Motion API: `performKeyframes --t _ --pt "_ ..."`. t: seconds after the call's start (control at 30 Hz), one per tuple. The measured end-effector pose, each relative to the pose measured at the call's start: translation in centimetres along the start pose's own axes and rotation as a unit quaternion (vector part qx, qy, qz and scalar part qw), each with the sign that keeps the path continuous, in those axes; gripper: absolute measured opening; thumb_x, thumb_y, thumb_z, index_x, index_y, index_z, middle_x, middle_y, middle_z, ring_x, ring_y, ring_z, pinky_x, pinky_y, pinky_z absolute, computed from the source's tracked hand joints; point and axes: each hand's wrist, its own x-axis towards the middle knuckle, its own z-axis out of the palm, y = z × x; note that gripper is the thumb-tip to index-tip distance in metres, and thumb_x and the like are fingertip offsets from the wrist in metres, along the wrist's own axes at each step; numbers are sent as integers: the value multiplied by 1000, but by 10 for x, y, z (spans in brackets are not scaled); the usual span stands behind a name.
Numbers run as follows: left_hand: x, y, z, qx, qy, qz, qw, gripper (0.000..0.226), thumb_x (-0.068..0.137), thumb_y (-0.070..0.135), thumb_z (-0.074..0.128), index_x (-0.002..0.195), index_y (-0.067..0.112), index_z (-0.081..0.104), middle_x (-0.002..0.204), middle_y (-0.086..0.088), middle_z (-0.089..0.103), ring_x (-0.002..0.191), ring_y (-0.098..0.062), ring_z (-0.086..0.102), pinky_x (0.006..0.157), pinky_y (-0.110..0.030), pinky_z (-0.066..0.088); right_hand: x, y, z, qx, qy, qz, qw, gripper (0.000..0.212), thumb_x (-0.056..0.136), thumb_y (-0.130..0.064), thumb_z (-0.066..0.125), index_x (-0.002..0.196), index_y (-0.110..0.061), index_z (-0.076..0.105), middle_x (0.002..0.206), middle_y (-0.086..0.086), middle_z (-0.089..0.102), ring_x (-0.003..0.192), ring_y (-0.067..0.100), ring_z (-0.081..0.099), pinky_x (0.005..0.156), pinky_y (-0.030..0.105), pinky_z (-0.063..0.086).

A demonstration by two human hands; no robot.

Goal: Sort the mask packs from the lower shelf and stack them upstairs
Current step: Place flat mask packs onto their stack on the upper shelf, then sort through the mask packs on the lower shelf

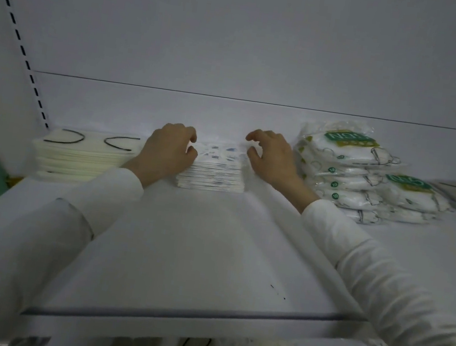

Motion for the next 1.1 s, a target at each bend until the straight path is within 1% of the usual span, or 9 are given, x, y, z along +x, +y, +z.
performKeyframes --t 0.1,0.2,0.43,0.63,0.8,0.9,1.0,1.03,1.1 --pt "-18 6 -1 53 13 73 996 28 91 17 49 114 6 59 107 -13 64 101 -33 55 85 -40 43 -21 -8 -8 -43 26 -113 992 30 92 -19 49 117 -9 62 118 10 64 103 35 56 83 40 41" --pt "-40 13 0 68 22 114 991 27 90 19 50 112 6 60 103 -13 65 97 -34 57 81 -40 41 -49 -12 -15 -71 16 -154 985 35 91 -26 49 118 -8 62 117 9 65 100 34 59 79 39 44" --pt "-111 42 -1 -2 20 102 995 25 89 21 52 109 8 61 103 -10 66 98 -31 59 86 -40 44 -123 -20 -41 -57 0 -186 981 46 89 -39 41 112 -7 64 108 9 68 90 32 62 74 39 49" --pt "-195 69 -27 -94 105 60 988 21 88 18 56 106 8 63 97 -6 68 87 -22 63 78 -38 51 -209 -18 -79 3 24 -213 977 38 91 -34 47 110 -6 65 104 10 68 93 32 61 75 38 48" --pt "-273 92 -36 -179 126 25 975 17 86 13 58 98 5 66 87 -2 68 73 -13 62 71 -16 50 -282 -14 -86 45 60 -279 957 19 91 -15 55 98 -2 67 94 9 68 83 28 60 67 36 48" --pt "-312 93 -22 -189 100 3 977 17 86 15 58 97 6 66 86 -3 69 72 -14 63 67 -8 48 -315 -9 -71 61 45 -333 940 16 90 -9 56 89 1 69 85 12 67 74 31 59 61 38 46" --pt "-343 81 7 -192 29 -27 981 16 88 17 58 99 10 66 89 -4 69 75 -16 64 67 -22 53 -342 -1 -40 66 12 -330 941 17 90 -10 55 86 -1 69 81 11 67 69 30 59 59 35 45" --pt "-352 75 18 -202 -4 -51 978 14 88 14 60 100 11 66 91 -4 68 78 -16 63 68 -23 52 -351 2 -27 72 -1 -316 946 18 90 -10 54 86 -1 69 81 11 67 70 30 59 59 34 45" --pt "-370 61 41 -230 -59 -109 965 12 88 9 60 98 11 66 92 -3 65 79 -13 59 69 -12 45 -367 8 1 88 -25 -281 955 19 90 -10 53 87 -3 70 82 10 68 71 29 60 59 33 47"
